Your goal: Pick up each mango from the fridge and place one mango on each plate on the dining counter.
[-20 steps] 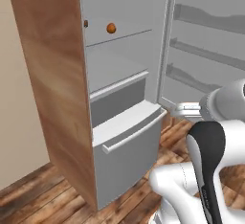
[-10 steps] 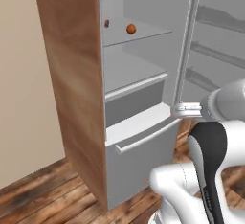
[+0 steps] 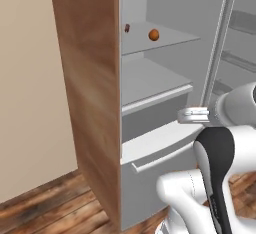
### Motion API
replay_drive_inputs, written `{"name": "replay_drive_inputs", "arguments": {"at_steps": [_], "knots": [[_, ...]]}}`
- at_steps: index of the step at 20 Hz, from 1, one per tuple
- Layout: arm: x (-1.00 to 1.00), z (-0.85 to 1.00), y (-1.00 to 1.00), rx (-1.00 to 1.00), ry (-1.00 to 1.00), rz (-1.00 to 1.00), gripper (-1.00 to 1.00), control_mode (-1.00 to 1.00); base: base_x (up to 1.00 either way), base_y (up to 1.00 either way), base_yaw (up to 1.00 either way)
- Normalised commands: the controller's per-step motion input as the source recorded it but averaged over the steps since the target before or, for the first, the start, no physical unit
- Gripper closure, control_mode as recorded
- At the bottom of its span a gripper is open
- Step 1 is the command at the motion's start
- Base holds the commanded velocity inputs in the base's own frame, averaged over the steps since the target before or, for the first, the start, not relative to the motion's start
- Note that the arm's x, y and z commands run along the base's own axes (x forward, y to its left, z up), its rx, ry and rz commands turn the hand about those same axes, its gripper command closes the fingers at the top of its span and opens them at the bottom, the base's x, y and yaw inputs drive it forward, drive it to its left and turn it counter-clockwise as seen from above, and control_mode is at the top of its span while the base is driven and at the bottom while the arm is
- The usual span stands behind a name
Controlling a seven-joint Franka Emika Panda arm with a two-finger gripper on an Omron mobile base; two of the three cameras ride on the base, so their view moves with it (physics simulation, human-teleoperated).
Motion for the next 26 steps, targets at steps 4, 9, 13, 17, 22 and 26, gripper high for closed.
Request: {"name": "replay_drive_inputs", "arguments": {"at_steps": [4, 9, 13, 17, 22, 26], "knots": [[0.0, 0.0, 0.0, 0.0, 0.0, 0.0, -1.0, 1.0, 0.32, -0.3, 0.14], [0.0, 0.0, 0.0, 0.0, 0.0, 0.0, -1.0, 1.0, 0.47, -0.27, 0.19], [0.0, 0.0, 0.0, 0.0, 0.0, 0.0, -1.0, 1.0, 0.54, -0.28, 0.29], [0.0, 0.0, 0.0, 0.0, 0.0, 0.0, -1.0, 1.0, 0.49, -0.26, 0.27], [0.0, 0.0, 0.0, 0.0, 0.0, 0.0, -1.0, 1.0, 0.34, -0.36, 0.25], [0.0, 0.0, 0.0, 0.0, 0.0, 0.0, -1.0, 1.0, 0.34, -0.4, 0.23]]}}
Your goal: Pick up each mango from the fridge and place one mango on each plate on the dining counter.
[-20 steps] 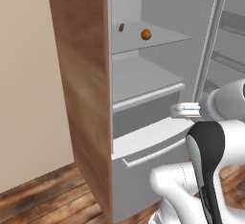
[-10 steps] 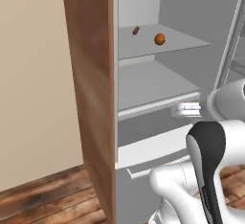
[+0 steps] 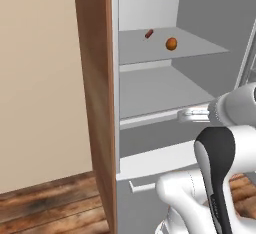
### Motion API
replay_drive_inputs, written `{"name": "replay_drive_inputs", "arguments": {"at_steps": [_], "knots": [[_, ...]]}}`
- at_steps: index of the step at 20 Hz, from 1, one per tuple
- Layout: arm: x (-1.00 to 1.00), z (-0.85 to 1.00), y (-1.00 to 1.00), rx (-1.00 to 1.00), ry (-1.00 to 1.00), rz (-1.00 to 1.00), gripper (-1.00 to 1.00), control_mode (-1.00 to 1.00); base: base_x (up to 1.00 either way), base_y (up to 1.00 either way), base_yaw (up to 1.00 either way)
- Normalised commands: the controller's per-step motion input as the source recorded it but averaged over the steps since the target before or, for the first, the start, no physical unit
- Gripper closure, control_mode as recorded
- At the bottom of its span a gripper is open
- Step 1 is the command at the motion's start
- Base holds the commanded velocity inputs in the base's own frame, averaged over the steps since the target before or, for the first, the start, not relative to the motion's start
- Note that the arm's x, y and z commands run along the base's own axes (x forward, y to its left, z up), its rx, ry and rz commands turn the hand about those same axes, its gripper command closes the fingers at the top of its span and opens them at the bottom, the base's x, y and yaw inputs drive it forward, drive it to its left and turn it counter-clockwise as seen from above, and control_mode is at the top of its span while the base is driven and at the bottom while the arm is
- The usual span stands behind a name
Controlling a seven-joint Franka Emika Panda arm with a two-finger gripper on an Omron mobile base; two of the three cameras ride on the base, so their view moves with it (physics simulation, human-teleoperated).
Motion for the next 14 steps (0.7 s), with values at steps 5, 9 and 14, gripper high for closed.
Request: {"name": "replay_drive_inputs", "arguments": {"at_steps": [5, 9, 14], "knots": [[0.0, 0.0, 0.0, 0.0, 0.0, 0.0, -1.0, 1.0, 0.47, -0.32, 0.19], [0.0, 0.0, 0.0, 0.0, 0.0, 0.0, -1.0, 1.0, 0.6, -0.25, 0.1], [0.0, 0.0, 0.0, 0.0, 0.0, 0.0, -1.0, 1.0, 0.58, -0.26, 0.11]]}}
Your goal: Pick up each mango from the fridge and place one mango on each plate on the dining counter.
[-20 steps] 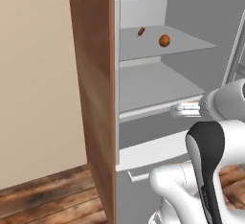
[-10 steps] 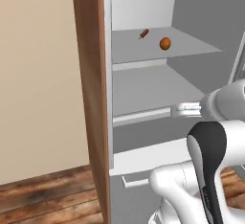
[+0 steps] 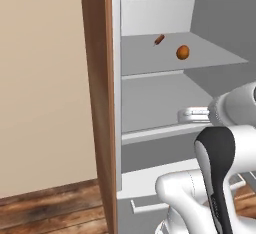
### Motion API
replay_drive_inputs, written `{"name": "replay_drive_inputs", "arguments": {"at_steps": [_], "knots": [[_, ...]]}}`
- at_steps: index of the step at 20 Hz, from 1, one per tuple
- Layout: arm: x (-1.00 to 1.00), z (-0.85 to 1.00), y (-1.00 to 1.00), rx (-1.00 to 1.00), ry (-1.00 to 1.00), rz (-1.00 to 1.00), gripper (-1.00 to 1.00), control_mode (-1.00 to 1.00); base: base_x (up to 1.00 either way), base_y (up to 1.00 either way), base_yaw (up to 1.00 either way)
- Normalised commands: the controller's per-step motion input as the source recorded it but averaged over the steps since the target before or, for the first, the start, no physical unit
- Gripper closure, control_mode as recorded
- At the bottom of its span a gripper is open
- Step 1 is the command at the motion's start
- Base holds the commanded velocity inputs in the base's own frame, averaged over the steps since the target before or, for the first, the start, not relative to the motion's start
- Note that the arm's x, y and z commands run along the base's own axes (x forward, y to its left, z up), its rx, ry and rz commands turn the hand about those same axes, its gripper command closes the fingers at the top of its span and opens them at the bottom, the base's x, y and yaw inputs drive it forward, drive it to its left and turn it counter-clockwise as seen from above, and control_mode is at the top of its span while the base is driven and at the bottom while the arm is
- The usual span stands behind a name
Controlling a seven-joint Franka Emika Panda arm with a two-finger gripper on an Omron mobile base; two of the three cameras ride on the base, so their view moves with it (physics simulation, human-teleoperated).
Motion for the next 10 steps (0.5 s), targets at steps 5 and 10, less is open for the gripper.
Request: {"name": "replay_drive_inputs", "arguments": {"at_steps": [5, 10], "knots": [[0.0, 0.0, 0.0, 0.0, 0.0, 0.0, -1.0, 1.0, 0.42, -0.21, 0.14], [0.06, 0.49, -0.29, 0.0, -0.2, 0.04, -1.0, -1.0, 0.0, 0.0, 0.0]]}}
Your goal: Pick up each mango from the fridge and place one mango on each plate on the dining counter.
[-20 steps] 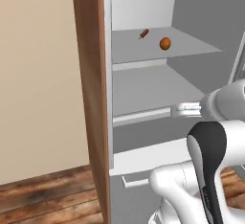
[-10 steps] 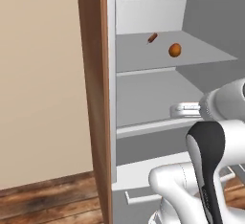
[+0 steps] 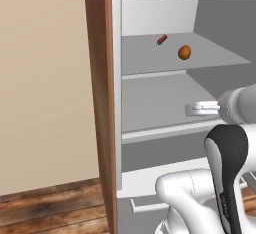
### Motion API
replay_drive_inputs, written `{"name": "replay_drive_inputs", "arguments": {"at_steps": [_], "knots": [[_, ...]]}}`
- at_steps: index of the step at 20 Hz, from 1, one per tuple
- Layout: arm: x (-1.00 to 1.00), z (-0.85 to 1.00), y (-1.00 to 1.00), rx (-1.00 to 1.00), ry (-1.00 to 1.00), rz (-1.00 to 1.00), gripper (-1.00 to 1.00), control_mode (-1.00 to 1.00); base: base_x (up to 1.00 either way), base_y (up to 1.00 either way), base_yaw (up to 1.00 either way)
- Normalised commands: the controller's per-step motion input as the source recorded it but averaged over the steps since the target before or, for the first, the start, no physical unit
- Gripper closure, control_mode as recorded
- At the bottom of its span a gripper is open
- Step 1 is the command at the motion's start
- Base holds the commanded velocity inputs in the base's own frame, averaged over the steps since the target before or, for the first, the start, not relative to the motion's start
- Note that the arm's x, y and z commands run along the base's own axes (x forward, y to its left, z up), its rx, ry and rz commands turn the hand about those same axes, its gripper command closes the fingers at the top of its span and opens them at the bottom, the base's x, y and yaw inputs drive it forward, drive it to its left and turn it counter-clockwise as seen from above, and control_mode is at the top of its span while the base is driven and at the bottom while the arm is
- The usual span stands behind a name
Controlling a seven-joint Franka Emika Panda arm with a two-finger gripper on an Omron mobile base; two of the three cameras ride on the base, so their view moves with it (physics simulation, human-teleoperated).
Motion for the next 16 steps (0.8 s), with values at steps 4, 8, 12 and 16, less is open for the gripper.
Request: {"name": "replay_drive_inputs", "arguments": {"at_steps": [4, 8, 12, 16], "knots": [[0.15, 0.9, -0.08, -0.01, -0.15, -0.01, -1.0, -1.0, 0.0, 0.0, 0.0], [0.39, 0.85, -0.07, -0.02, -0.03, -0.06, -1.0, -1.0, 0.0, 0.0, 0.0], [0.56, 0.42, -0.22, 0.0, 0.0, -0.02, -1.0, -1.0, 0.0, 0.0, 0.0], [0.64, 0.04, -0.32, 0.0, 0.0, 0.0, -1.0, -1.0, 0.0, 0.0, 0.0]]}}
